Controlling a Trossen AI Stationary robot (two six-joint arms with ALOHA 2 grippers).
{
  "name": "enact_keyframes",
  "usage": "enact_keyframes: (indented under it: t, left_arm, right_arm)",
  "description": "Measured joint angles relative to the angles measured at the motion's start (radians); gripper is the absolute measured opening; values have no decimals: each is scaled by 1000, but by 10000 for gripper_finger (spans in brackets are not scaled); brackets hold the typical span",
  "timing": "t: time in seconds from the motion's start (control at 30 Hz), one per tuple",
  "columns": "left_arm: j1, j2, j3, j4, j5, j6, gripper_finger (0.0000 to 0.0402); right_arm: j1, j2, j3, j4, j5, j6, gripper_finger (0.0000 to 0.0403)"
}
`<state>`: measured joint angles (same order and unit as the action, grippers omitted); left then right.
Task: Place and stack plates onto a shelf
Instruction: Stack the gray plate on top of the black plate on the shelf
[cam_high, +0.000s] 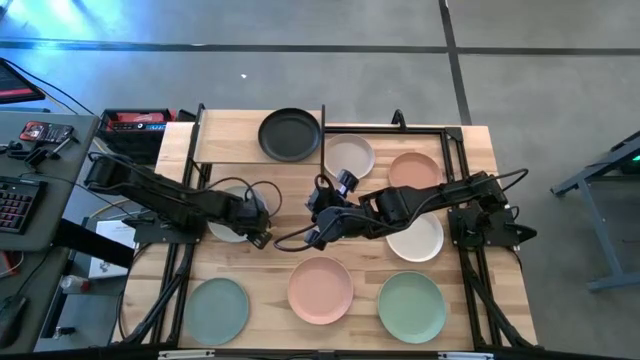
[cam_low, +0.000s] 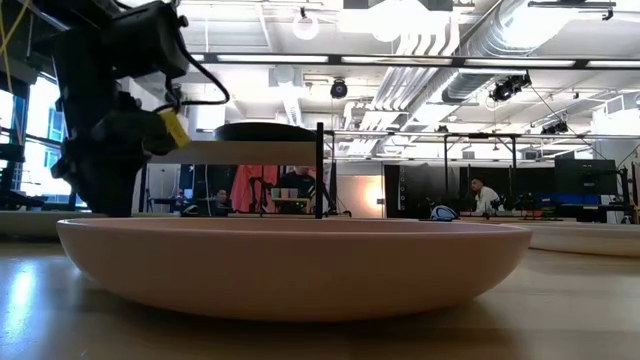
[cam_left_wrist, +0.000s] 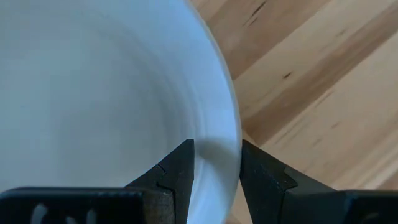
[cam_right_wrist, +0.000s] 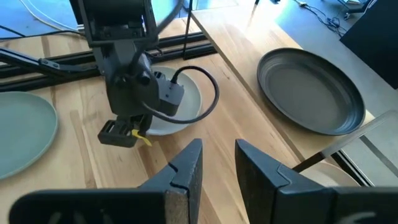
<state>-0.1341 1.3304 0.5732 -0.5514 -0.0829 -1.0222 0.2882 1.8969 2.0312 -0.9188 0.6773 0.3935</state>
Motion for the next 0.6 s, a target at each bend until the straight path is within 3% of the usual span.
enact_keyframes:
  t: [0.23,0.6]
  left_arm:
    - [0,28,4,5,-3,7,105]
    - [-50,23,4,-1,-2,61,35]
  right_arm:
    - [0,0,0,-1,-2,0,80]
    - [0,0,0,0,-26,0,80]
